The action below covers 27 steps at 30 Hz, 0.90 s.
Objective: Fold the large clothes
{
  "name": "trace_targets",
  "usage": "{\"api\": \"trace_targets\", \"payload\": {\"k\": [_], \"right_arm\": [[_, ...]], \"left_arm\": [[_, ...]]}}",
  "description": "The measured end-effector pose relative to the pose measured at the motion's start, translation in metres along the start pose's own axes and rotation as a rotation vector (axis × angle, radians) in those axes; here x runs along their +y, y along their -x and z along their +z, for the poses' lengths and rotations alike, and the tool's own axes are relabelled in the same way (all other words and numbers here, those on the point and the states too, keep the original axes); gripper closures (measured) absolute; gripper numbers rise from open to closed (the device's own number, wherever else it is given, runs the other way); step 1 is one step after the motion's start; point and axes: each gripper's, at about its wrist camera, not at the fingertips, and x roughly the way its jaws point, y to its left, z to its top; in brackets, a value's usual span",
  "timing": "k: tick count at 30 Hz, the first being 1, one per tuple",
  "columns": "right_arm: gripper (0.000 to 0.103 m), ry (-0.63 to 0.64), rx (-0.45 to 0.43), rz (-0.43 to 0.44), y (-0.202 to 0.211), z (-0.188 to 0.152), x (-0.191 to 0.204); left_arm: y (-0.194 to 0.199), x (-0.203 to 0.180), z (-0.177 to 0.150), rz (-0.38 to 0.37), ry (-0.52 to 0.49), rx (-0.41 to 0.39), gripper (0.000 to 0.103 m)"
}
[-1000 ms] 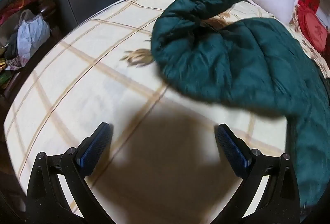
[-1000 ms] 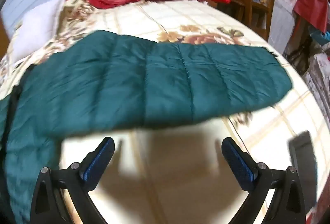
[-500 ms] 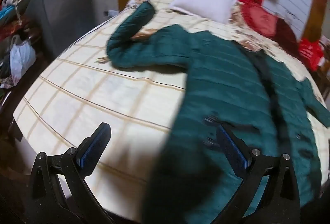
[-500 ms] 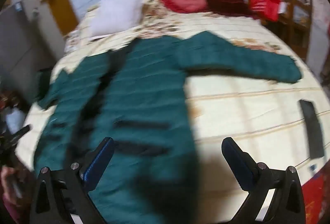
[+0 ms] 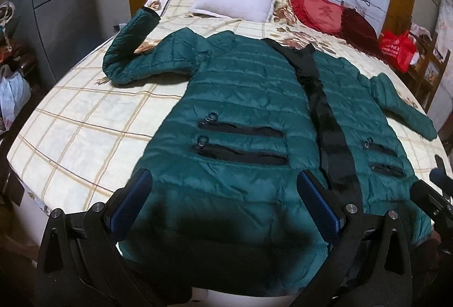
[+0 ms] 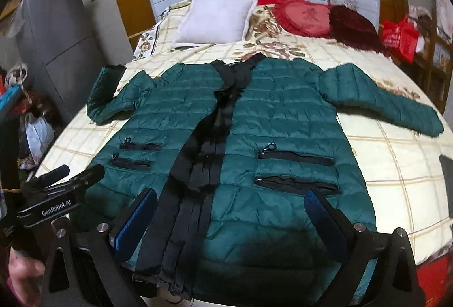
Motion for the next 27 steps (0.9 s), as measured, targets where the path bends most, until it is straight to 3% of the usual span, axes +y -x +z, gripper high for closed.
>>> {"api": "trace_targets", "payload": {"k": [27], "right_arm": [[0.0,-0.029,0.003,0.004,-0.011,-0.005,-0.001]], "left_arm": [[-0.002,-0.005,-0.009,-0.029,-0.006,0.013,0.001]]}}
